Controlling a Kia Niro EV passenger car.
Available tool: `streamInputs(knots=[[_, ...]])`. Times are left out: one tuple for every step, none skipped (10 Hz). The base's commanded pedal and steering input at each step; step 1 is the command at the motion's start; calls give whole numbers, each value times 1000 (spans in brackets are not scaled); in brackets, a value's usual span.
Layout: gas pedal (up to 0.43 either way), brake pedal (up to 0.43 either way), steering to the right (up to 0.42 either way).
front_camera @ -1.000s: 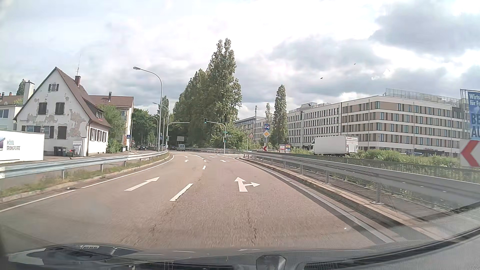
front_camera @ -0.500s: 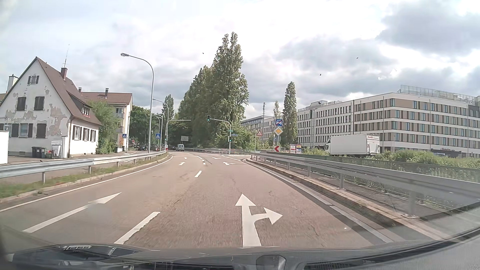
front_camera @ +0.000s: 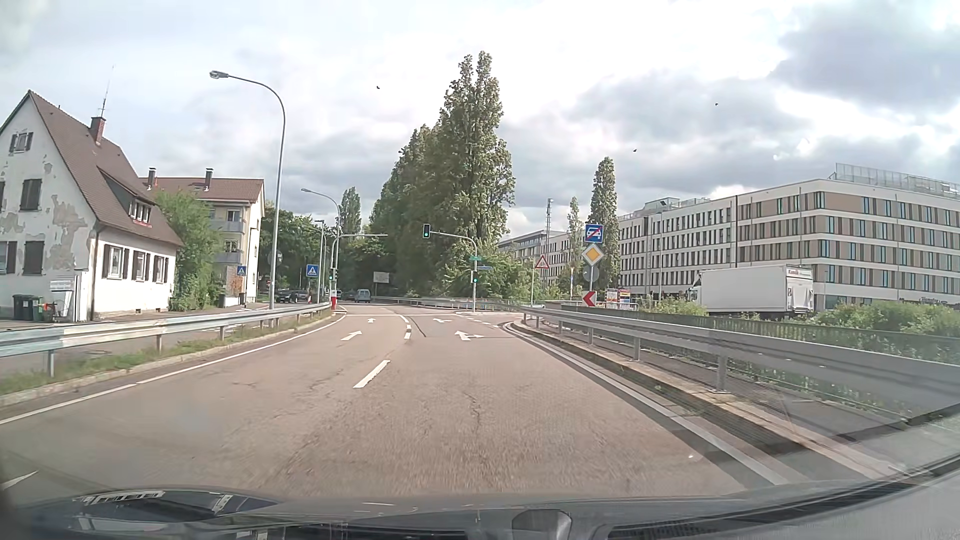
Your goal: Follow the waypoints while adhering to traffic rules and regulations
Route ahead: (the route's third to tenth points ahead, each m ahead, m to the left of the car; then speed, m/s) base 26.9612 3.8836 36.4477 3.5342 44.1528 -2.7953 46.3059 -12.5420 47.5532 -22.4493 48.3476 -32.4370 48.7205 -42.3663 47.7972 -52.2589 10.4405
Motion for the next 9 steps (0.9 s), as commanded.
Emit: streamInputs(knots=[[0,0,-24],[0,0,-24],[0,0,-23],[0,0,-20],[0,12,-18],[0,43,-17],[0,67,-15],[0,98,-13],[0,116,-13]])
